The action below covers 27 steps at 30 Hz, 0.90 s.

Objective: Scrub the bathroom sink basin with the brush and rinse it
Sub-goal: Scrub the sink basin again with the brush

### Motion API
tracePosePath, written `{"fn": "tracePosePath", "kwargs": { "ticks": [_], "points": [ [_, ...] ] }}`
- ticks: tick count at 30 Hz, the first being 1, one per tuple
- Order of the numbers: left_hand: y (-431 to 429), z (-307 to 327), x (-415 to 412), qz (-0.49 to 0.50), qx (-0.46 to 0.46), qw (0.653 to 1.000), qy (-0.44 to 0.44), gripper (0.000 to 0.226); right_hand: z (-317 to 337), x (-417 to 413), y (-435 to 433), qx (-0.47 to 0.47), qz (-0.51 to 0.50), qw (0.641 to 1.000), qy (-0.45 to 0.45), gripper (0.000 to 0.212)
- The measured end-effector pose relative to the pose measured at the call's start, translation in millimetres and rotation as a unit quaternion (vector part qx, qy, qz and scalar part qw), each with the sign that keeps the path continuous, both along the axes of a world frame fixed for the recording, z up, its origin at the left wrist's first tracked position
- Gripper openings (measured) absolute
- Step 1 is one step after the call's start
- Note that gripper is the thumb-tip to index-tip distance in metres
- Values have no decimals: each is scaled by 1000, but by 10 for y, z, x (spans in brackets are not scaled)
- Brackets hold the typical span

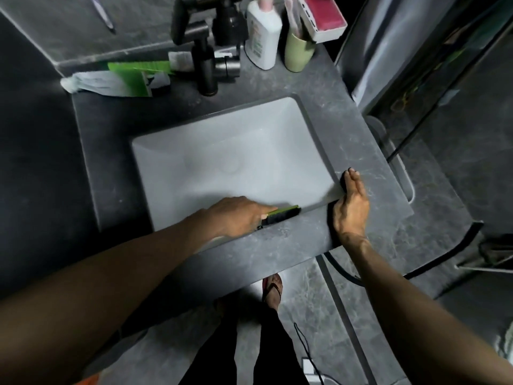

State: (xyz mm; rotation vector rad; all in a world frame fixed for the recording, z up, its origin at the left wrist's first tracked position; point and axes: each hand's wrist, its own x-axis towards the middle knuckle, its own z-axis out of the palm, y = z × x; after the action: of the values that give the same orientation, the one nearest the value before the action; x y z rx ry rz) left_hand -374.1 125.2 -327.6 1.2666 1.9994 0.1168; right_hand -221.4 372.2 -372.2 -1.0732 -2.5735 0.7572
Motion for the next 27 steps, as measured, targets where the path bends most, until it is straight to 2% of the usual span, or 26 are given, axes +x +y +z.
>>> {"fn": "tracePosePath", "kwargs": {
  "ticks": [2,4,7,9,10,12,14,17,18,22,25,27],
  "points": [
    [-234,-71,-99,37,-40,998,6,48,106,-82,-63,0,-12,1000,-3,66],
    [-442,-142,-193,105,-73,992,8,46,257,-215,-230,-10,-15,1000,3,50],
    [-597,-173,-246,228,-103,968,-29,47,476,-481,-661,8,77,997,26,39],
    [-619,-192,-230,297,-112,946,-65,50,568,-698,-941,-98,125,987,-6,40],
    [-652,-174,-230,332,-106,934,-77,51,650,-852,-1103,-190,128,972,-54,38],
    [-653,-193,-171,389,-86,910,-113,48,737,-1049,-1356,-363,118,906,-184,26],
    [-630,-182,-83,434,-60,885,-158,44,782,-1172,-1557,-423,140,850,-281,18],
    [-489,13,34,453,18,860,-235,25,740,-1340,-1665,-438,145,825,-327,30],
    [-433,99,59,449,28,854,-262,30,708,-1371,-1646,-448,132,820,-331,27],
    [-324,275,60,492,38,793,-356,44,503,-1540,-1433,-494,88,796,-338,16],
    [-325,214,82,520,32,775,-358,44,345,-1690,-1214,-447,188,794,-368,21],
    [-321,144,162,565,50,750,-340,31,298,-1760,-1067,-374,262,798,-394,23]
  ]
}}
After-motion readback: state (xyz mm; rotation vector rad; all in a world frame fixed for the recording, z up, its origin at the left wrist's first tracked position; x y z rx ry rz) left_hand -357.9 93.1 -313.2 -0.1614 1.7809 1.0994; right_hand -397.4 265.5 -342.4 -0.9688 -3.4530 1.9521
